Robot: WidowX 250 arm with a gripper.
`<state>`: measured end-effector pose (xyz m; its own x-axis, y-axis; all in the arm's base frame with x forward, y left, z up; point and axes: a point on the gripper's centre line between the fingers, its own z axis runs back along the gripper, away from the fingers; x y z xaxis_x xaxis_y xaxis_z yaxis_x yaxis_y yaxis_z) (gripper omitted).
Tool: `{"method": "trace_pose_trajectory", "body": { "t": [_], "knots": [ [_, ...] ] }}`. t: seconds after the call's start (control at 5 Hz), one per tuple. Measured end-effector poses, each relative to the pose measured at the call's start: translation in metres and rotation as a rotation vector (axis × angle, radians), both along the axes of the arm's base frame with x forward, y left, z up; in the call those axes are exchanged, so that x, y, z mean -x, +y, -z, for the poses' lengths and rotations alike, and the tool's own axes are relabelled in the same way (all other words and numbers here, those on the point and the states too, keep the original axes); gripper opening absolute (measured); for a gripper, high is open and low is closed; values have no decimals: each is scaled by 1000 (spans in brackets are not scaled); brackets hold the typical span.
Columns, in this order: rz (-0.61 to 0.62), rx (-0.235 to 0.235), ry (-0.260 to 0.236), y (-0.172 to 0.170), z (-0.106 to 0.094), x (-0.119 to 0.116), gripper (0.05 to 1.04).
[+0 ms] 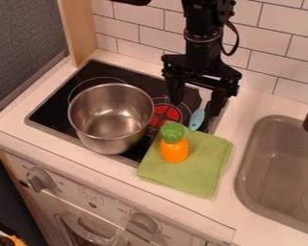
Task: Move the pot to the left burner
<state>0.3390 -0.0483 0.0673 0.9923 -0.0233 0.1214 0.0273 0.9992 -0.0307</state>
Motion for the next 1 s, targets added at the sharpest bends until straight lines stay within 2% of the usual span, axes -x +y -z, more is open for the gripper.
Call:
{"method": "trace_pose_trajectory", "body": {
  "t": [0.2, 0.4, 0.6, 0.8, 1.0],
  "knots": [
    [-5, -4, 31, 0, 9, 3, 1001],
    [-37, 1, 8, 7, 0, 6, 1001],
    [-58, 0, -69, 16, -28, 8, 1001],
    [-100, -26, -74, 29, -34, 17, 1001],
    [-159, -43, -42, 49, -23, 21, 1001]
  ]
}}
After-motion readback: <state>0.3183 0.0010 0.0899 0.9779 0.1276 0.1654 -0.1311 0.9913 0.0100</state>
